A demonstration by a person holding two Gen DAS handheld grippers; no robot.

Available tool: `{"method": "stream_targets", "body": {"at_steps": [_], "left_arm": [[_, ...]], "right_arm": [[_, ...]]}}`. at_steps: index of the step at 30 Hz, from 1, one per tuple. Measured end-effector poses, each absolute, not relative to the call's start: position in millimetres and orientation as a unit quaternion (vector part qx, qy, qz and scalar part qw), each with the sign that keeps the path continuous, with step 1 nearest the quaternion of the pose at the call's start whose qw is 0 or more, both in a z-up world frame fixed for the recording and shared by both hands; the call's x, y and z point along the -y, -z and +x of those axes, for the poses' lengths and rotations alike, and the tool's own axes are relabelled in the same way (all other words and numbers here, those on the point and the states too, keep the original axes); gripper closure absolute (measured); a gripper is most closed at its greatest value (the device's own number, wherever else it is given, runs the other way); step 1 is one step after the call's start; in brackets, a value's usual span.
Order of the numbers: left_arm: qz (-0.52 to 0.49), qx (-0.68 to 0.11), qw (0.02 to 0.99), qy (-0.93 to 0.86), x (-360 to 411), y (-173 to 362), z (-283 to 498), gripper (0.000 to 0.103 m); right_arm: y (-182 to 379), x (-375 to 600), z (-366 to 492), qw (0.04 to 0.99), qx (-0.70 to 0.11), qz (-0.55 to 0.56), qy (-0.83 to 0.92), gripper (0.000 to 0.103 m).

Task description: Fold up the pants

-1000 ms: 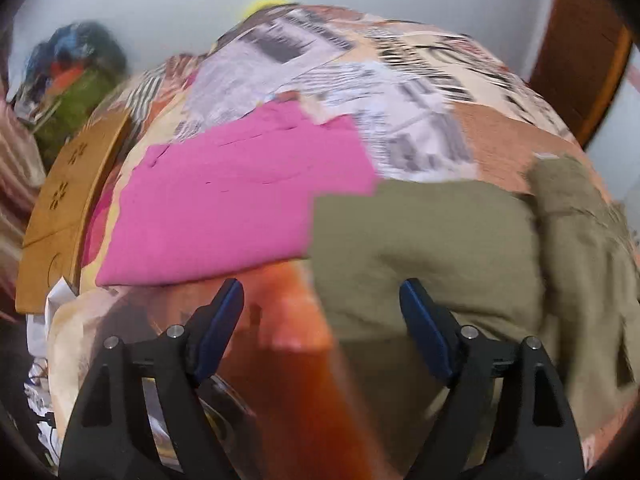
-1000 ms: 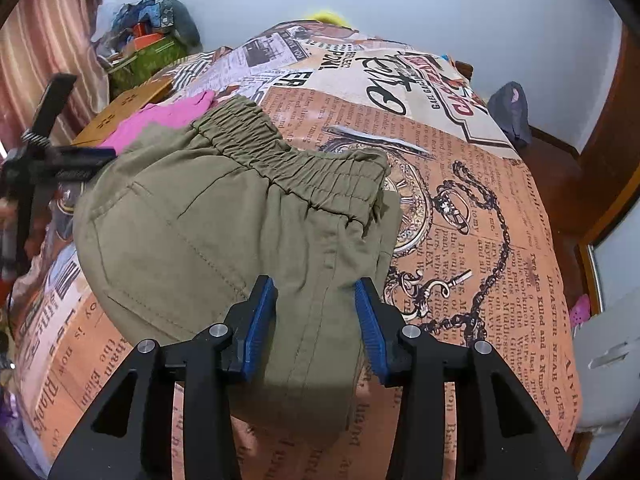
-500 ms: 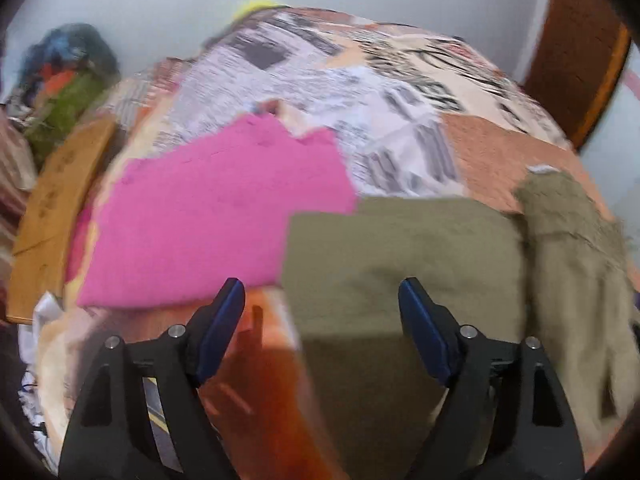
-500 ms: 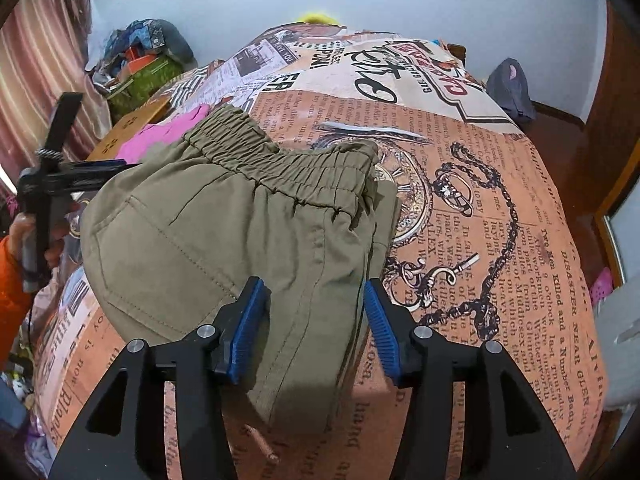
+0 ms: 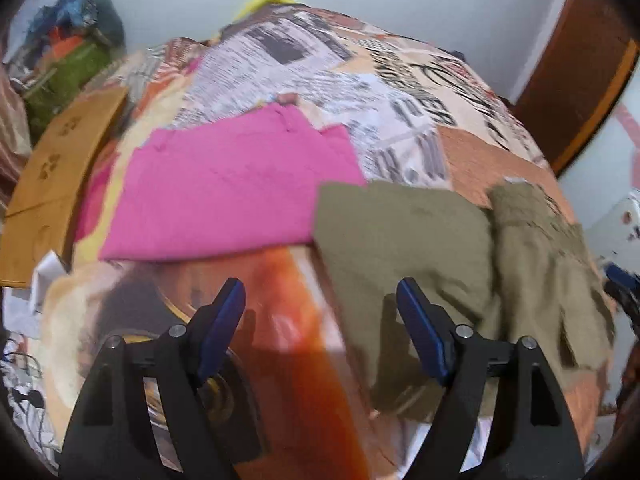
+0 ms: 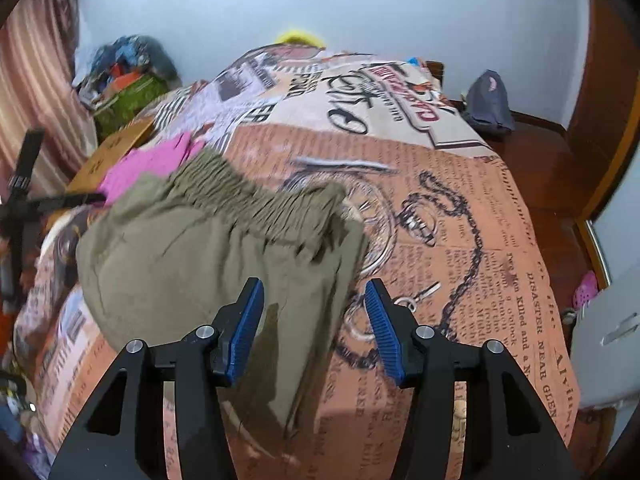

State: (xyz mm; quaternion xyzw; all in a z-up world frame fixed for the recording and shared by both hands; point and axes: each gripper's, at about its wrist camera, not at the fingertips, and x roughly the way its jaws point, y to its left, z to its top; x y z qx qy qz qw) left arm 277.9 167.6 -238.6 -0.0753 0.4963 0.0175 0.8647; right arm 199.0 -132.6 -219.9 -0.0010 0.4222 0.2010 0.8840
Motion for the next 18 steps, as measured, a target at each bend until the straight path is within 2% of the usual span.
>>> {"method": "stream_targets", "body": {"at_steps": [4,9,15,17,18], "left_arm": [[-0.069,-0.511,0.857,0.009,-147.4,254.0,275.0,0.018],[-0.066,-0.507,0.86,0.007,-138.2,272.0,279.8,0.012],[-0.086,-0.504,0.859,0.024,-143.4,278.4,287.6,0.012],[-0.092,-0.503,0.859,0.028,-145.7,279.8,289.0,0.014],[-0.092,-0.499,0.861,0.034,-146.0,279.6,289.0,0.02]], "right_arm": [[224.8,131.8,205.5,0.88,-0.431,0.009,-0.201,0.042],[245.9,130.4,213.2,0.864,-0.46,0.013,-0.206,0.041],[258.4,130.5,229.2,0.849,-0.477,0.041,-0.223,0.041],[262.9,130.6,235.4,0.842,-0.487,0.045,-0.227,0.037],[264.8,131.2,237.3,0.842,-0.49,0.037,-0.223,0.027]]}}
